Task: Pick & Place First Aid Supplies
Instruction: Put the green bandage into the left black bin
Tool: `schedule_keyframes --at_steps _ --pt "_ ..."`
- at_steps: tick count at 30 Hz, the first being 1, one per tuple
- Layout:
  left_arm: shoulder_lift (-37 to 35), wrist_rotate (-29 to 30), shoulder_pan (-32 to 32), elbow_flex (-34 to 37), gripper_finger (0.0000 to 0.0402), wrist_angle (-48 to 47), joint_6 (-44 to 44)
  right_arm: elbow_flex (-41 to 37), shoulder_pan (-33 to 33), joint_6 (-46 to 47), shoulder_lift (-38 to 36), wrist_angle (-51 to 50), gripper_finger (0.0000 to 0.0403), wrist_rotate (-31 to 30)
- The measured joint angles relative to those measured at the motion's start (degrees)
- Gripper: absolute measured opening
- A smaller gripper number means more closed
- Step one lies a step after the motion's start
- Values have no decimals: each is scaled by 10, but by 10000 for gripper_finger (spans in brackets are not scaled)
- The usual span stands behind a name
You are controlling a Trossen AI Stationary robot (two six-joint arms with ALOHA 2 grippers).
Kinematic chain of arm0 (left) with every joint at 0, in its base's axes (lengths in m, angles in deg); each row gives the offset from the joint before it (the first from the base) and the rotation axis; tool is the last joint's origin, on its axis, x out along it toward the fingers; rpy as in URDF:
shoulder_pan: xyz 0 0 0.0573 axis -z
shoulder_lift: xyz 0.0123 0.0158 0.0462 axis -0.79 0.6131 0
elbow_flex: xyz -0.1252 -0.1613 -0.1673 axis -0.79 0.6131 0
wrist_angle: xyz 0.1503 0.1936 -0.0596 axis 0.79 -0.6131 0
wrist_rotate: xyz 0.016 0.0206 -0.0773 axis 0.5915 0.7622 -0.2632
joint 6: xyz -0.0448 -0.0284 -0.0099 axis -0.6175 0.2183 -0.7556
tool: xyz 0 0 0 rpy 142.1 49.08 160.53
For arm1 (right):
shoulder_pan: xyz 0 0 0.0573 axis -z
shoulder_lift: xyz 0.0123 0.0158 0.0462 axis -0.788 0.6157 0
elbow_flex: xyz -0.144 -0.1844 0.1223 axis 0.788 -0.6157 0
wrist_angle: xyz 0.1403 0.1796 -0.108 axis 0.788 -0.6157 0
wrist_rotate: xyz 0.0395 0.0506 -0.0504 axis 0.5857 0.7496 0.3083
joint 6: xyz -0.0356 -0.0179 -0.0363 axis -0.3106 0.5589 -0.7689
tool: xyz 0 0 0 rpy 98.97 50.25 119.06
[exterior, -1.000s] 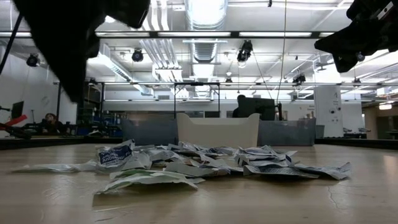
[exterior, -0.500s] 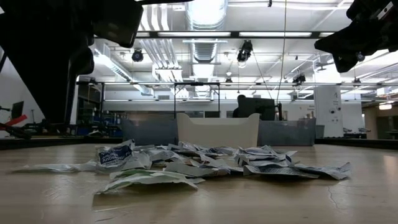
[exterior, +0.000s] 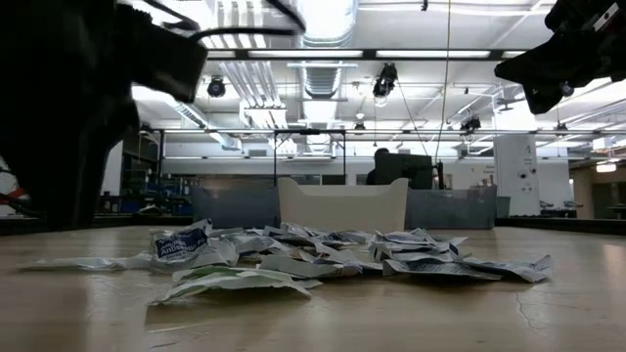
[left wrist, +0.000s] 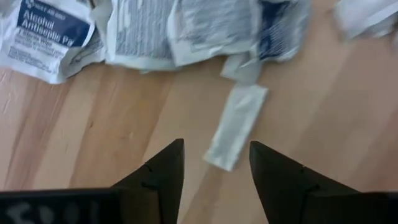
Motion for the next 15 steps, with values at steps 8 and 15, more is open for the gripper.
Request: schedule_keyframes --at_steps 8,15 --pt "0 0 0 32 177 15 0 0 0 2 0 0 18 0" --pt "-1 0 0 63 177 68 5 0 0 2 0 0 18 0"
